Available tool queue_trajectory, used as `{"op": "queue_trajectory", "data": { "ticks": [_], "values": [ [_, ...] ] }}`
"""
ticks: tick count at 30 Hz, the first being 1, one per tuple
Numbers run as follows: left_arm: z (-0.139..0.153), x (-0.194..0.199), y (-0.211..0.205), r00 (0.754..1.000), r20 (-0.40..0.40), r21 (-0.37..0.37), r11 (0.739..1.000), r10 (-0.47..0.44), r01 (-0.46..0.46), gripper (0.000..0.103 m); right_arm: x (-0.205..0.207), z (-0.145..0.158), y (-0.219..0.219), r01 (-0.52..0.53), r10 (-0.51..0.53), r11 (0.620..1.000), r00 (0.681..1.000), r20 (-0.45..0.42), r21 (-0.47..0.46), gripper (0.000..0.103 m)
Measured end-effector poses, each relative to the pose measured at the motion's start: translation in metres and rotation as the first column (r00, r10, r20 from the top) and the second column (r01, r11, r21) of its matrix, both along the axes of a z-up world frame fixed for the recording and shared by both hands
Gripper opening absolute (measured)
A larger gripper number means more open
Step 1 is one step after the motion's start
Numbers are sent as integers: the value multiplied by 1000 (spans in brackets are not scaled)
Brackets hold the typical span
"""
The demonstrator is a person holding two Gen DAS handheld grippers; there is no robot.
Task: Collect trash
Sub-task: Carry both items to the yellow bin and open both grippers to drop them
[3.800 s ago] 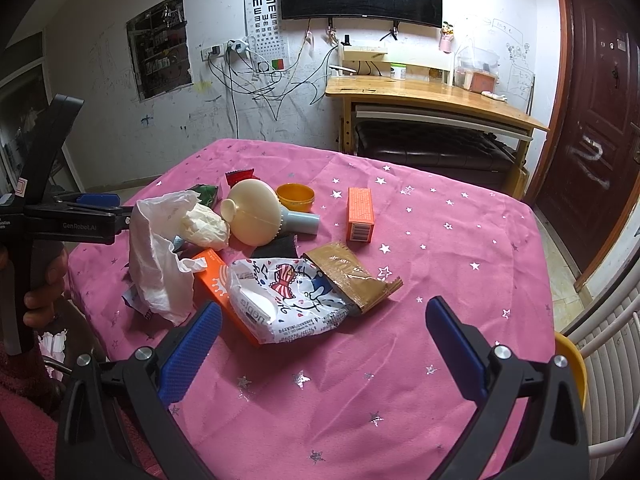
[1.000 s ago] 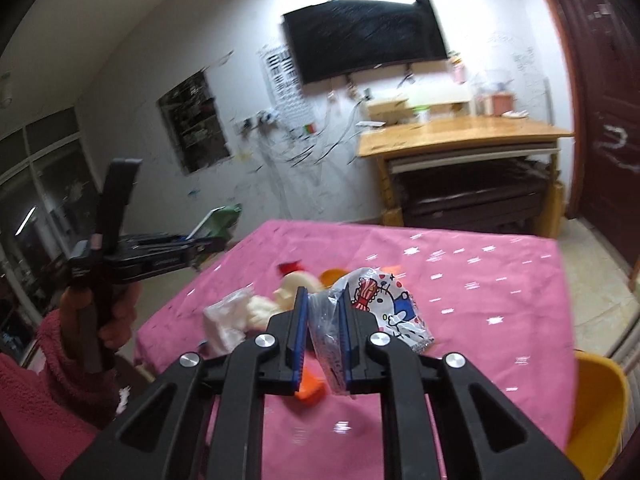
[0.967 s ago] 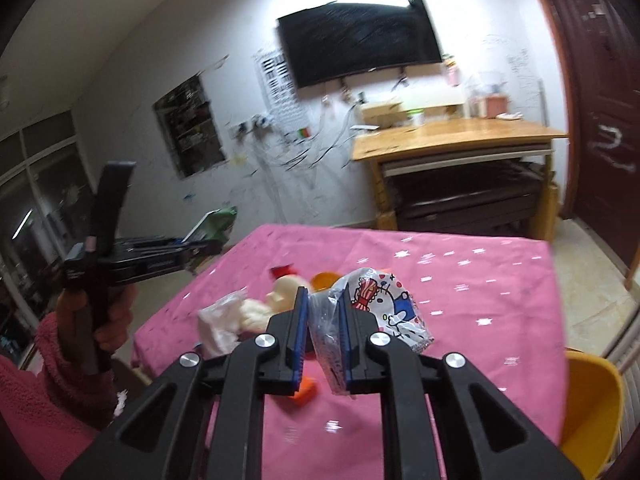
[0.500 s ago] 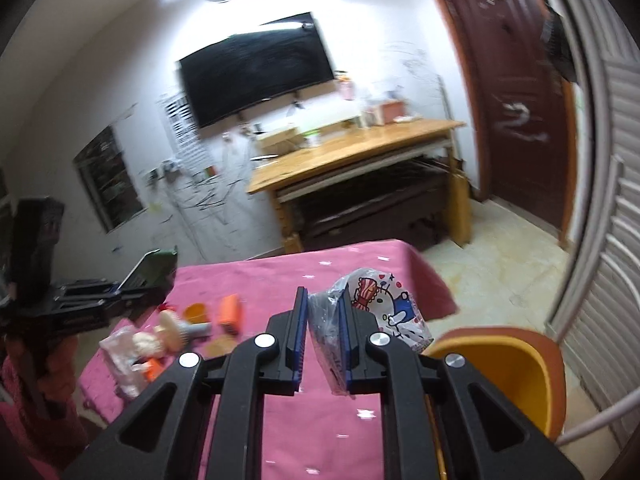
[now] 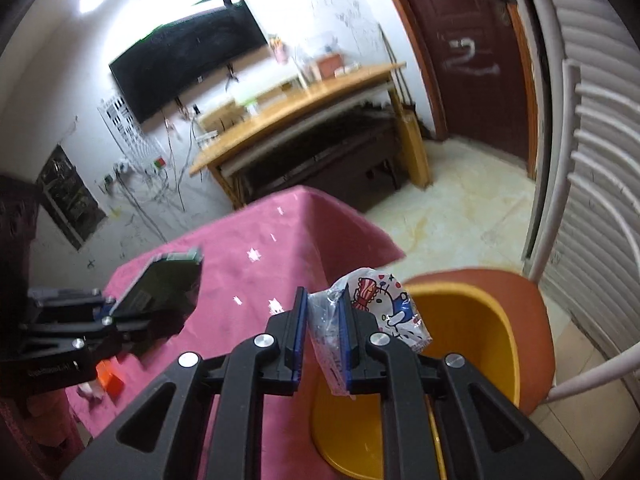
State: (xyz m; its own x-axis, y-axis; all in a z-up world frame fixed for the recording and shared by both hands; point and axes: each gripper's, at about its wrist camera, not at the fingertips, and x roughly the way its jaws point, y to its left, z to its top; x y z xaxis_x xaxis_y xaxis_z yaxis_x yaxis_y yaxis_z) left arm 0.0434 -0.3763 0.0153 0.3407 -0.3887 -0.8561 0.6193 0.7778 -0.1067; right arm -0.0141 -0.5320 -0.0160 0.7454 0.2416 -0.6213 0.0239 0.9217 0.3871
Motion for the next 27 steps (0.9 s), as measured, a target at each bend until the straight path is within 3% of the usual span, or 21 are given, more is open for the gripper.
{"op": "queue_trajectory", "data": {
  "ticks": [5, 8, 10, 11, 16, 18, 20, 21, 27],
  "values": [
    [-8, 6, -37, 1000, -19, 27, 1000, -15, 15, 6, 5, -22, -15, 9, -9, 1000, 996, -90, 10, 13],
    [-12, 9, -49, 999, -49, 20, 999, -23, 24, 6, 4, -32, -28, 51, -46, 998, 992, -119, 38, 33],
    [-16, 11, -59, 997, -68, 16, 999, -27, 28, 6, 3, -35, -34, 71, -64, 996, 991, -117, 50, 58],
    [-18, 13, -61, 997, -78, 13, 1000, -27, 28, 6, 2, -35, -38, 90, -84, 995, 989, -120, 37, 61],
    [-25, 14, -72, 994, -103, 16, 999, -32, 34, 8, -5, -36, -60, 162, -153, 984, 982, -113, 71, 63],
    [-27, 14, -73, 993, -116, 15, 999, -37, 39, 14, -8, -36, -66, 185, -176, 979, 978, -108, 82, 63],
    [-30, 14, -75, 990, -132, 8, 999, -43, 44, 37, -11, -35, -73, 211, -202, 973, 974, -101, 93, 64],
    [-31, 14, -76, 991, -130, 10, 999, -44, 46, 40, -13, -35, -77, 226, -217, 969, 971, -97, 96, 64],
    [-36, 13, -80, 990, -132, 22, 998, -50, 53, 43, -20, -33, -85, 257, -248, 960, 965, -83, 114, 66]
  ]
}}
